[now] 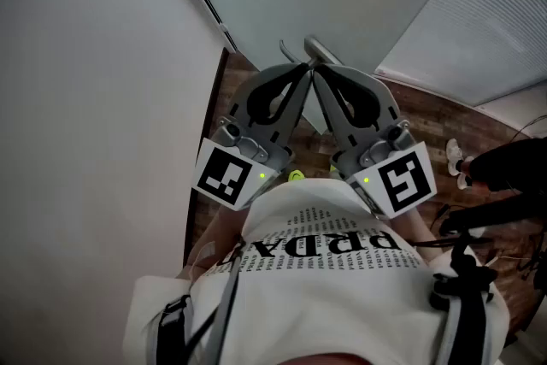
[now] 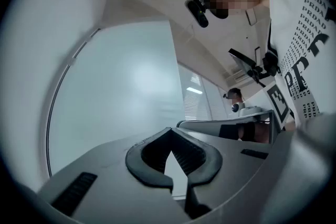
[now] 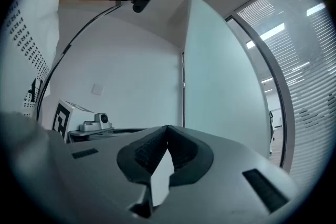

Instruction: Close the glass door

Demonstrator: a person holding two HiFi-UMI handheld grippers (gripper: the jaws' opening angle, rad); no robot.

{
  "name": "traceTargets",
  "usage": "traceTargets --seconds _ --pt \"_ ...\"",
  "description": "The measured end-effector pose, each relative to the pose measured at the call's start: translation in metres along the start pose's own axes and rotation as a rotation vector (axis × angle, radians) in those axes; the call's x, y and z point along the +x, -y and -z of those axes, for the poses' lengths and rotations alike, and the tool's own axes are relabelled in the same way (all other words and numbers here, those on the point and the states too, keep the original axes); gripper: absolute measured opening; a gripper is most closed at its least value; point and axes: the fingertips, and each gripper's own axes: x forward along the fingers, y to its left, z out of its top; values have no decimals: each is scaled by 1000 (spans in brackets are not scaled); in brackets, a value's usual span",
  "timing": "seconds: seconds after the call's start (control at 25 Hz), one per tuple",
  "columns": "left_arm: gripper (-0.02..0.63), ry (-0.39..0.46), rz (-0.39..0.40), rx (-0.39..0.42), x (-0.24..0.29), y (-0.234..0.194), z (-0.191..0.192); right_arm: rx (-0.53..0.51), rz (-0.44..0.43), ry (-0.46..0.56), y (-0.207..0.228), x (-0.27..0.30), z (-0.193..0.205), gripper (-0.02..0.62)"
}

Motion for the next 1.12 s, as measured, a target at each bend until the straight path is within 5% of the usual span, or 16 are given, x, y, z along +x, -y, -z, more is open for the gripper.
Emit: traceTargets --seconds 0.76,1.12 --pt "-5 15 41 18 4 3 -6 -19 20 20 2 -3 -7 -2" --pt "-5 13 60 -16 4 2 1 -169 228 89 45 -34 -42 0"
